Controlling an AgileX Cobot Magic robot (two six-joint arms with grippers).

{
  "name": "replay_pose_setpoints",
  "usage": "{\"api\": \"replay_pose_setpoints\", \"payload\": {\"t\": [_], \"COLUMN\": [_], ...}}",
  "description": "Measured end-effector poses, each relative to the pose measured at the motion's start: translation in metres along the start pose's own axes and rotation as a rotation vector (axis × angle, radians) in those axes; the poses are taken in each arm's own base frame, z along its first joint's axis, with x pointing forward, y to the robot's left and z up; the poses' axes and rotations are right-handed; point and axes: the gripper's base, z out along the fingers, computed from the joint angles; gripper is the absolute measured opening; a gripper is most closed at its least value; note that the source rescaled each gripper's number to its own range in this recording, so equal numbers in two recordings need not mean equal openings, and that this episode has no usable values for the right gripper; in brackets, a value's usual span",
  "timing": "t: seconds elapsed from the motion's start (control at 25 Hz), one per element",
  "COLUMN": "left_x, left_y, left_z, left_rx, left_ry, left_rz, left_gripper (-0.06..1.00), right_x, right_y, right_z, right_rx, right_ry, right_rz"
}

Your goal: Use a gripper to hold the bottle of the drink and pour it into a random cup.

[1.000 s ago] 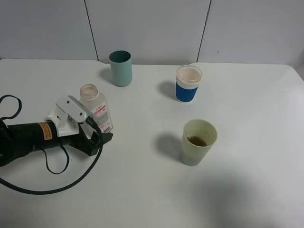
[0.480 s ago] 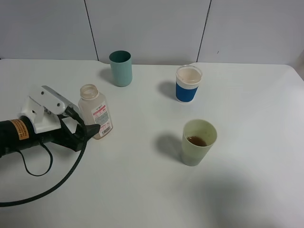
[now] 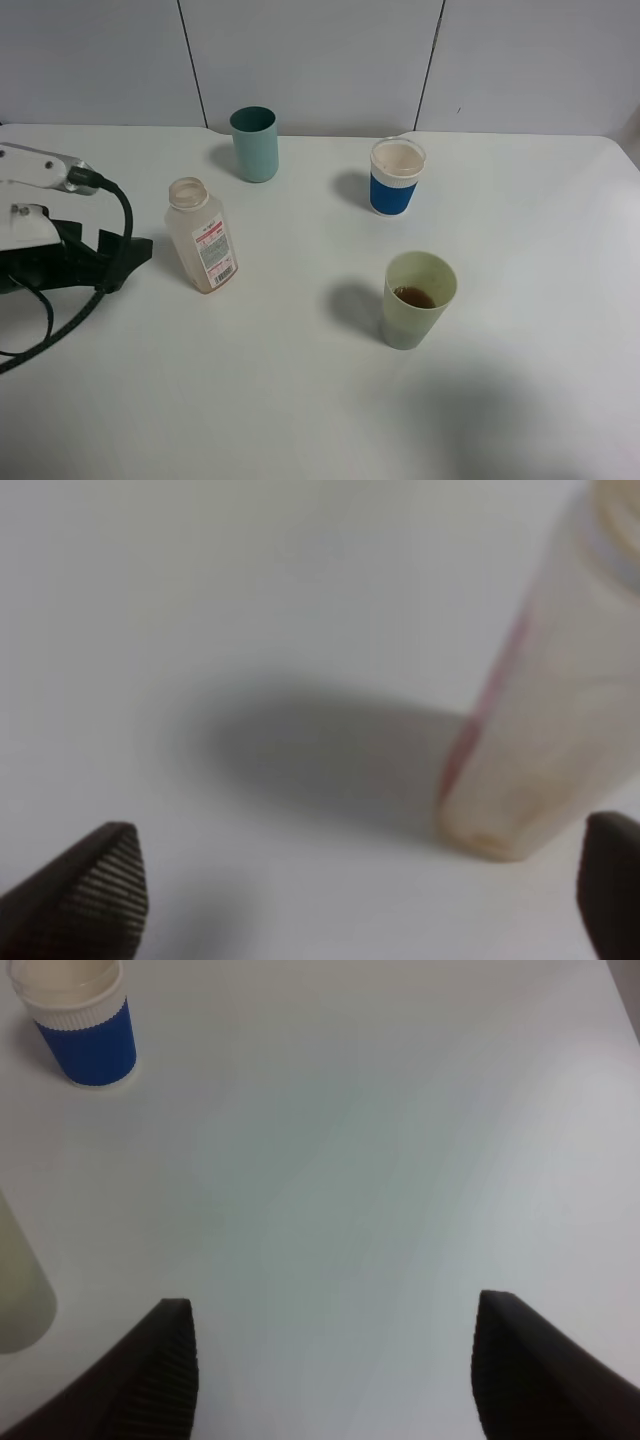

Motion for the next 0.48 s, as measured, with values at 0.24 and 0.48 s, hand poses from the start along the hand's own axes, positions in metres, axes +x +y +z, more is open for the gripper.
{"api": "replay_pose_setpoints", "payload": {"t": [0.24, 0.48], "left_x": [-0.033, -0.062], "left_y": [0.004, 0.007], "left_z": [-0.034, -0.087], "left_rx": [-0.082, -0.169], "left_ry": [0.074, 0.132], "left_rz": [-0.042, -0.028], "left_gripper": [0.77, 0.77], "right_x": [0.0, 0.0], "right_y": [0.0, 0.0], "right_z": [0.0, 0.0], "right_rx": [0.0, 0.0], "right_ry": [0.0, 0.0], "right_rz": [0.0, 0.0]}}
